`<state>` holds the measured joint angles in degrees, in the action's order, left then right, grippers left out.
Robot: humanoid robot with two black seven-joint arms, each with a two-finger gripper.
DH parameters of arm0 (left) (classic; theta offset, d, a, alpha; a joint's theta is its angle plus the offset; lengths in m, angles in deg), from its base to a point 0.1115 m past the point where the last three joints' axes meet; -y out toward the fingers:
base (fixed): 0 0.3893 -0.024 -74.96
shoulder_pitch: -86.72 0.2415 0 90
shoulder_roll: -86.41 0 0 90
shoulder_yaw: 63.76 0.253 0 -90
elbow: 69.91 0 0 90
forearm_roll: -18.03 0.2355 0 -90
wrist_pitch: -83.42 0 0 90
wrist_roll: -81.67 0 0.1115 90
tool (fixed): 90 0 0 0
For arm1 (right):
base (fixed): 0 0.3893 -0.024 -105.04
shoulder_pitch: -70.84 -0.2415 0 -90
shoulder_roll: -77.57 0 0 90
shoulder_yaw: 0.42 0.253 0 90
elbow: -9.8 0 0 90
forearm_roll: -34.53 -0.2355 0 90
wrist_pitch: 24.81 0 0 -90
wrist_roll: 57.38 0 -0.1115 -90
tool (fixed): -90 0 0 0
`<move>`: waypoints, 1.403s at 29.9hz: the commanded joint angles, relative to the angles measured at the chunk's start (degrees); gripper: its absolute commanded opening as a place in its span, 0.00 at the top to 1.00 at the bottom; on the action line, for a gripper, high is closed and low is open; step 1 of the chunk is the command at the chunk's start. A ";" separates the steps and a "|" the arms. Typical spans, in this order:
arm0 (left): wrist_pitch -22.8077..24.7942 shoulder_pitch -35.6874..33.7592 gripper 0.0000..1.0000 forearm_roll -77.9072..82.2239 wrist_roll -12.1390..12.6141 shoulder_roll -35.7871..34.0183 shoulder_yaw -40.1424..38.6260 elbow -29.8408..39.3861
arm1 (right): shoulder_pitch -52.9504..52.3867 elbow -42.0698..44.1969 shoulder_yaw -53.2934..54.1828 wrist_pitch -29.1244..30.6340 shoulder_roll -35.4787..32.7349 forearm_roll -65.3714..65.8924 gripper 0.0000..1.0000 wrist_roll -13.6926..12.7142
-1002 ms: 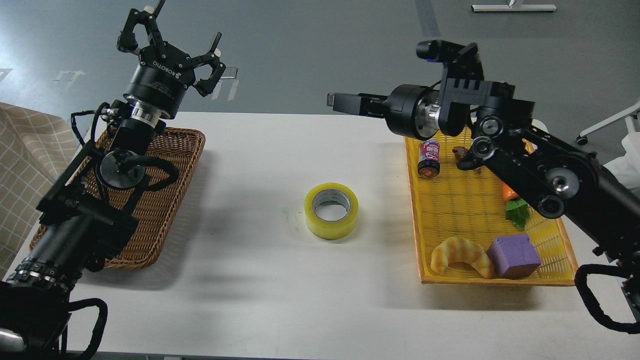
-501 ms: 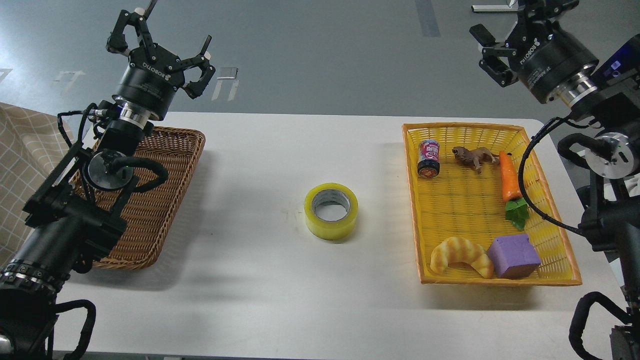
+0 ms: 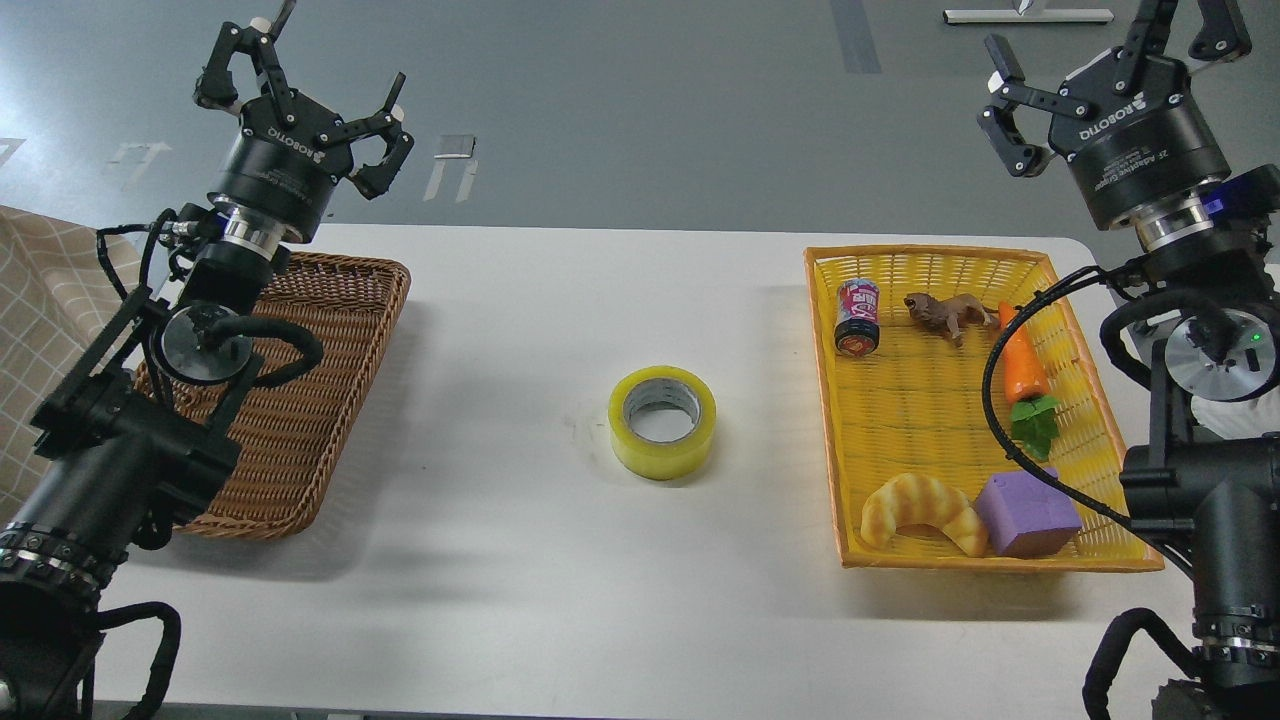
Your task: Place and transfer tape with both arms
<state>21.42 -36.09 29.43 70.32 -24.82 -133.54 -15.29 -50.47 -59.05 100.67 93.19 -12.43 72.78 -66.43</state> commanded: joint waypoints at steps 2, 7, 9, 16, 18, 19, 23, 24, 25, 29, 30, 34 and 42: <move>0.00 -0.06 0.02 4.58 -0.08 -1.18 0.53 0.14 | 0.55 1.87 -0.09 0.00 0.00 -6.59 0.02 0.00; 0.00 -0.94 0.02 17.48 -0.26 -2.68 0.35 1.02 | 0.89 4.17 -0.01 0.00 -0.09 -10.12 0.02 0.44; 0.00 -1.12 0.02 19.88 -0.87 -2.85 0.26 1.45 | 1.25 4.26 -0.01 0.00 -0.17 -10.82 0.02 0.44; 0.00 -0.94 0.02 33.31 -1.66 -7.24 1.75 12.25 | 2.83 6.01 0.17 0.00 -0.26 -15.30 0.01 0.44; 0.00 -1.21 0.02 38.16 -1.66 -7.86 2.72 14.11 | 3.27 6.54 0.17 0.00 -0.26 -16.01 0.01 0.44; 0.00 -1.21 0.02 41.48 -1.58 -8.30 3.25 15.24 | 3.88 6.63 0.17 0.00 -0.26 -16.53 0.01 0.44; 0.00 -0.77 0.02 51.25 -1.40 -8.74 6.40 19.20 | 5.46 6.54 0.17 0.00 -0.26 -17.51 0.01 0.44; 0.00 -0.68 0.02 55.79 -1.31 -8.92 8.76 20.69 | 6.08 6.54 0.17 0.00 -0.35 -17.59 0.01 0.44; 0.00 -0.77 0.02 60.45 -1.22 -9.09 11.48 21.83 | 6.43 6.63 0.17 0.00 -0.79 -17.59 0.00 0.53; -1.28 -1.21 0.02 70.50 0.09 -9.18 16.87 23.43 | 7.93 6.54 0.17 0.00 -2.54 -17.77 0.00 0.70; -1.28 -1.47 0.02 73.74 0.97 -9.09 18.61 23.43 | 8.28 6.54 0.26 0.00 -3.07 -17.86 0.00 0.79; -1.28 -3.58 0.02 80.36 5.89 -7.95 21.62 23.43 | 9.51 6.54 0.26 0.00 -3.43 -20.05 0.00 0.79; -1.11 -7.79 0.02 84.93 16.94 -6.64 28.81 23.78 | 9.69 7.86 0.26 0.00 -3.60 -20.32 0.00 0.88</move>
<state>20.13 -42.10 112.87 82.89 -31.79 -107.88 8.22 -40.79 -51.62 100.92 93.20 -16.04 52.49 -65.60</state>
